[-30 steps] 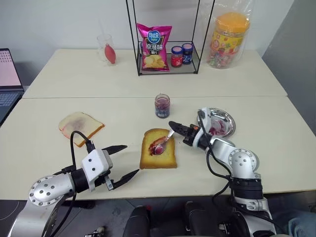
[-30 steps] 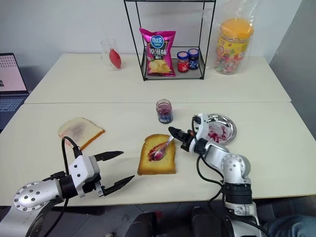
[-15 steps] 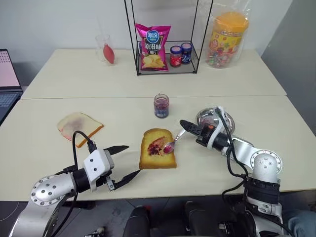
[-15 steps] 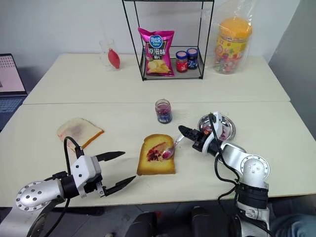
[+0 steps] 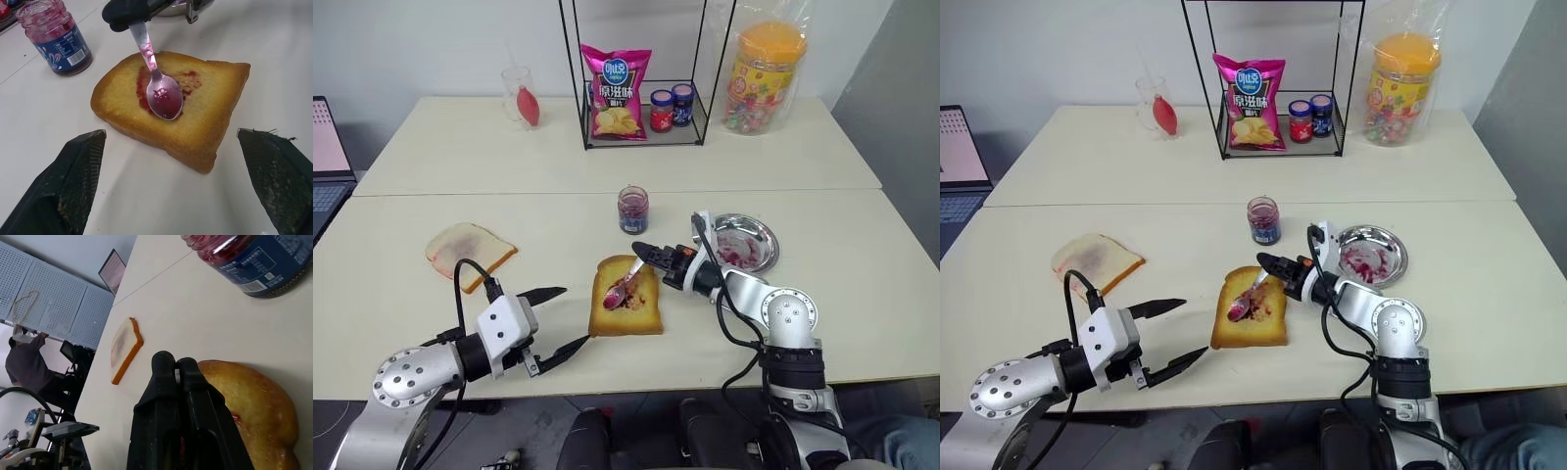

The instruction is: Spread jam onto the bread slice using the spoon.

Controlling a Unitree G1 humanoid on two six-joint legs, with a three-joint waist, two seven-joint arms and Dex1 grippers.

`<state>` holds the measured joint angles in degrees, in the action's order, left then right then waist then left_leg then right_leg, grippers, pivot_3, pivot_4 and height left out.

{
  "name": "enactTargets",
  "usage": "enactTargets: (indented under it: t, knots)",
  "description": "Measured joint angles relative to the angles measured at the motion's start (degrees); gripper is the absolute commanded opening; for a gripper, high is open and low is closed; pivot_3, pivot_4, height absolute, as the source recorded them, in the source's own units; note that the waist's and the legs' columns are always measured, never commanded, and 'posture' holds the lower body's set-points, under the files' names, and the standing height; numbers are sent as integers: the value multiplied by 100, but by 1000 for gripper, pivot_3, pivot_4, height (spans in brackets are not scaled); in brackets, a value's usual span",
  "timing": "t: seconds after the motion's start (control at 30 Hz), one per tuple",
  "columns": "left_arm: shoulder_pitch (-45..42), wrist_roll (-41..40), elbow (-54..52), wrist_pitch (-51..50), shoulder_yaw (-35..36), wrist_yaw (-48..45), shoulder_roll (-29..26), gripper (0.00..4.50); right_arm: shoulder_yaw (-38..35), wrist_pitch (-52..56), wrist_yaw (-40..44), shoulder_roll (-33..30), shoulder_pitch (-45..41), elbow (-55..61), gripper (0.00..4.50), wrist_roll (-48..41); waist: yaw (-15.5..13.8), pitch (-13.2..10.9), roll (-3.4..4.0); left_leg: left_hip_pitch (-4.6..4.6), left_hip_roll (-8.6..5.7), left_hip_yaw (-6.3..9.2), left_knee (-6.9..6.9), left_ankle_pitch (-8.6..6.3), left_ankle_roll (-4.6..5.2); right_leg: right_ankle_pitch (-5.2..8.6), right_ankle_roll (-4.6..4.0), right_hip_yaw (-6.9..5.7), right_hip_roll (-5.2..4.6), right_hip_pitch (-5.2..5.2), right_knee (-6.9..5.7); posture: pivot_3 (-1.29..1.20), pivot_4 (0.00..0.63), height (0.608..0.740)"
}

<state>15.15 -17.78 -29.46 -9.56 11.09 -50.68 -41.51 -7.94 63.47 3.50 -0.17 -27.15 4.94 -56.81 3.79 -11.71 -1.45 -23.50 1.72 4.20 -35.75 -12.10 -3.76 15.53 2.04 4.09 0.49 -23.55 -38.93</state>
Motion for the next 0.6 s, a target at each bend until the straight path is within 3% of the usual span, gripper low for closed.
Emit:
enactTargets:
  t: [0.27,0.6]
  knots:
    - [134,-21,-29,2,74,-107,-63,4500,-349,289,266,-758,345,475,23,-373,-10,0,0,1,-2,-3,-2,0,0,12,-21,4,-1,1,1,0,150,740]
    - [42,-488,-258,-426,323,-184,-278,4500,-533,111,495,-915,239,999,23,-941,-1,-1,0,-2,2,-2,-4,0,0,13,-22,2,4,-1,-2,0,150,740]
